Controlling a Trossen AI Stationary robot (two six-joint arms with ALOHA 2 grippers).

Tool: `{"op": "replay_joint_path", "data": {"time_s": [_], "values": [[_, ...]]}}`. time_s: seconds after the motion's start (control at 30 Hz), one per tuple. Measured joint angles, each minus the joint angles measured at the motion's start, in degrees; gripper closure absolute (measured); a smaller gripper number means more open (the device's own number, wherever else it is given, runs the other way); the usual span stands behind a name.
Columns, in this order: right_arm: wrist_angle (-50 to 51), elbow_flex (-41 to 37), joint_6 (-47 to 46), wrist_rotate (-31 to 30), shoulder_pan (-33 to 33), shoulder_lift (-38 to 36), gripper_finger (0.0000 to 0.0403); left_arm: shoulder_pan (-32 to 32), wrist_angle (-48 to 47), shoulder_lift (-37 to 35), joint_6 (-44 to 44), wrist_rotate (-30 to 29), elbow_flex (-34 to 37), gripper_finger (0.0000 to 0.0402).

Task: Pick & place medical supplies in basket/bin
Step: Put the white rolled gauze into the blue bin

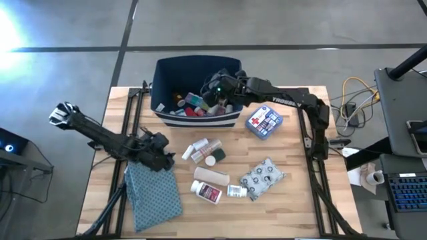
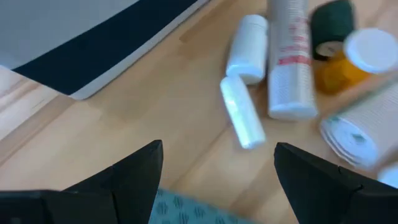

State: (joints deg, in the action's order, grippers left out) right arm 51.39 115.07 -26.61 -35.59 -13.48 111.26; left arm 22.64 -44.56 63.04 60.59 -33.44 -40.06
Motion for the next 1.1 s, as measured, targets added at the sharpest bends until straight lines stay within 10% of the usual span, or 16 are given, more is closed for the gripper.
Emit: {"op": "replay_joint_path", "data": {"time_s": [0.37,0.87,1.1], "values": [[18.57,-0.17,-10.69,-0.69,0.89,-4.99,0.0100,-12.33,11.26,17.85,-1.80,16.44,-2.30,0.0116],[19.63,-1.30,-13.49,-3.60,2.73,-6.27,0.0109,-12.70,14.01,32.81,-11.80,16.84,-9.51,0.0121],[19.66,-1.71,-13.74,-2.42,3.90,-6.27,0.0119,-14.22,13.59,32.02,-17.36,16.91,-9.79,0.0201]]}}
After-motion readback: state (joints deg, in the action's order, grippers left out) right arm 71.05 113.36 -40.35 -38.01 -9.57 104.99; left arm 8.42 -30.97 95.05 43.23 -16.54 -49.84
